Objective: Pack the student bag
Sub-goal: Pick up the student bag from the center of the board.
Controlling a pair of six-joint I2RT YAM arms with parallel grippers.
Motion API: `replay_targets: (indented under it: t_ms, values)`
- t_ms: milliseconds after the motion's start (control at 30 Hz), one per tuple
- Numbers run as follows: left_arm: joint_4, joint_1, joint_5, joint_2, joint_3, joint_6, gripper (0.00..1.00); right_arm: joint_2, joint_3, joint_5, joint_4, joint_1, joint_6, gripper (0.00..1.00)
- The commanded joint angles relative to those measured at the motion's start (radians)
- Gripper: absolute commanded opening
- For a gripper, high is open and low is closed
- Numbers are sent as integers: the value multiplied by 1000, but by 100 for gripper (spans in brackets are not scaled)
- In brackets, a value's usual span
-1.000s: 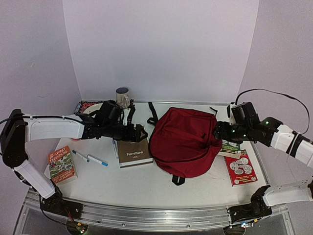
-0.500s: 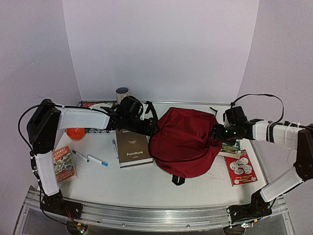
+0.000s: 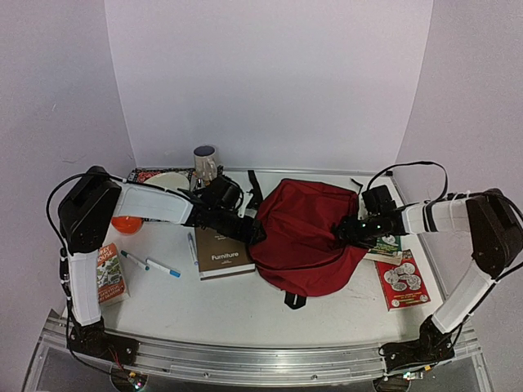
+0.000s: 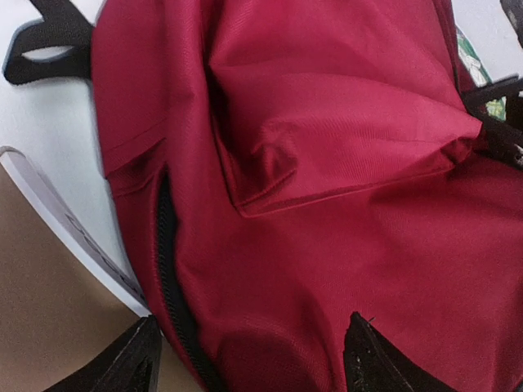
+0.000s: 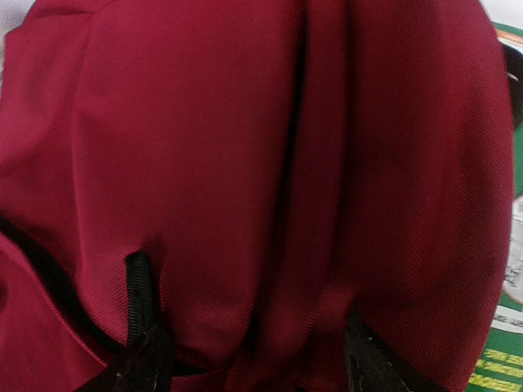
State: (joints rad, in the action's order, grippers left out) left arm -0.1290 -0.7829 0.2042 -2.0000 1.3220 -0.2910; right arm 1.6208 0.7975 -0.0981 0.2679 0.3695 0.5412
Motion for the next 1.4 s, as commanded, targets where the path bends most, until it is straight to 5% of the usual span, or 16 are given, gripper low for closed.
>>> replay_targets:
  t_ms: [0, 333, 633, 867, 1067, 1200, 1367]
  values:
    - [5, -9, 48, 66, -96, -17, 76, -18, 38, -103, 30, 43, -8, 66]
    - [30, -13, 0, 258, -260, -31, 73, -151, -34, 3, 52, 50, 19, 58]
    - [37, -13, -23, 284, -225, -30, 74, -46, -31, 171, 76, 49, 42, 59]
    - [57, -14, -33, 280, -193, -19, 77, 100, -21, 126, 191, 50, 72, 57]
    - [71, -15, -27, 268, -161, -33, 79, 136, -34, 31, 276, 71, 57, 33]
    - [75, -21, -20, 250, -135, -42, 79, 114, -32, 7, 278, 89, 50, 2]
    - [81, -38, -21, 233, -110, -51, 79, 34, -42, 4, 283, 117, 47, 0]
